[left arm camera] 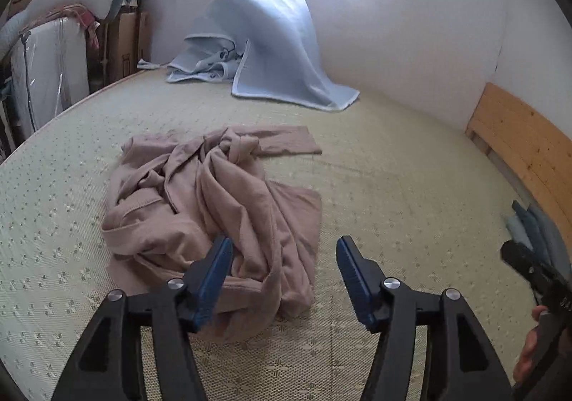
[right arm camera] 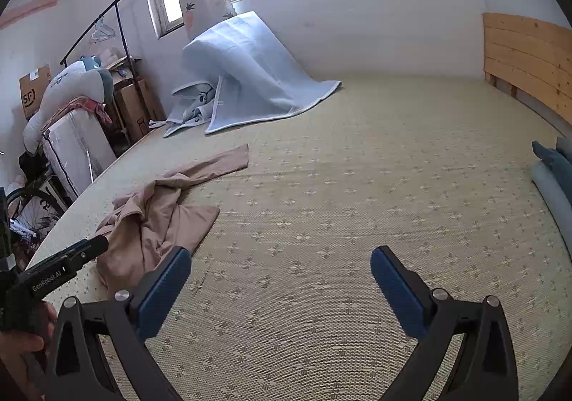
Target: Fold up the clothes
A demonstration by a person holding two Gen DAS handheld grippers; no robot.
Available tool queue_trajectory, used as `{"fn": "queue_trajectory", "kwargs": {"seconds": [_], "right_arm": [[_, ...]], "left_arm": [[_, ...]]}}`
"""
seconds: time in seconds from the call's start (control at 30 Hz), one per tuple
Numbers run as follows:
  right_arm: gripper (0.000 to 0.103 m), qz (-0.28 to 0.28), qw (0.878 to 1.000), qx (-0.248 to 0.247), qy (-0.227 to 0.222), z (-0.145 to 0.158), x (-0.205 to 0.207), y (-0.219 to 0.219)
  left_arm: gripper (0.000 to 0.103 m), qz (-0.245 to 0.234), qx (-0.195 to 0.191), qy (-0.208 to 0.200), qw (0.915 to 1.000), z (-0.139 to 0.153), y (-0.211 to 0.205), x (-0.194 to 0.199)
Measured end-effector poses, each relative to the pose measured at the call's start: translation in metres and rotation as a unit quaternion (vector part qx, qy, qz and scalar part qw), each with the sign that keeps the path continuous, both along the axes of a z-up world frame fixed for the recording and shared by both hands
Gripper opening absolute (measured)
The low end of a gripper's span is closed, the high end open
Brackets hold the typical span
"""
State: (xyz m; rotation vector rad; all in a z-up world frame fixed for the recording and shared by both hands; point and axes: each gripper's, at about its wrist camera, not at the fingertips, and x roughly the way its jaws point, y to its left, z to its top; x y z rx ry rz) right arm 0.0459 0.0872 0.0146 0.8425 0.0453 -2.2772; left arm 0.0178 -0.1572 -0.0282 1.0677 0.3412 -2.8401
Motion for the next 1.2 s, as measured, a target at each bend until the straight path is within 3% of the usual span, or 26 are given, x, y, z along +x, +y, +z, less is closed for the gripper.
{"fn": "queue_trajectory", "kwargs": {"seconds": [0.2, 0.27, 0.3, 0.33, 0.43, 0.63, 0.83, 1.2], "right_arm": [[0.103, -0.001, 1.000, 0.002, -0.001, -0.002, 0.000, 0.001], [0.103, -0.002, 1.000, 0.002, -0.001, -0.002, -0.001, 0.002], [0.103, -0.002, 1.000, 0.002, -0.001, -0.002, -0.001, 0.003], [0.103, -0.003, 1.000, 0.001, -0.001, -0.002, -0.001, 0.004], [0.103, -0.005, 1.000, 0.000, -0.002, -0.001, -0.003, 0.007], [0.103, -0.010, 1.000, -0.002, -0.002, 0.002, -0.006, 0.013], [0.103, -0.017, 1.000, -0.003, 0.000, 0.005, -0.009, 0.024], [0.103, -0.031, 0.999, -0.010, -0.003, 0.012, -0.019, 0.058]], "left_arm": [[0.064, -0.005, -0.035, -0.036, 0.9987, -0.022, 0.010, -0.011], [0.045, -0.003, -0.029, -0.041, 0.9987, -0.024, 0.009, -0.011], [0.027, -0.001, -0.025, -0.043, 0.9988, -0.025, 0.008, -0.012], [0.018, 0.000, -0.021, -0.045, 0.9988, -0.025, 0.007, -0.012], [0.011, 0.004, -0.009, -0.051, 0.9986, -0.027, 0.005, -0.013], [0.007, -0.013, 0.000, -0.040, 0.9991, -0.024, 0.015, -0.012], [0.007, -0.073, 0.014, -0.037, 0.9966, -0.021, 0.049, -0.013], [0.007, -0.208, 0.046, -0.024, 0.9768, -0.014, 0.140, -0.010]]}}
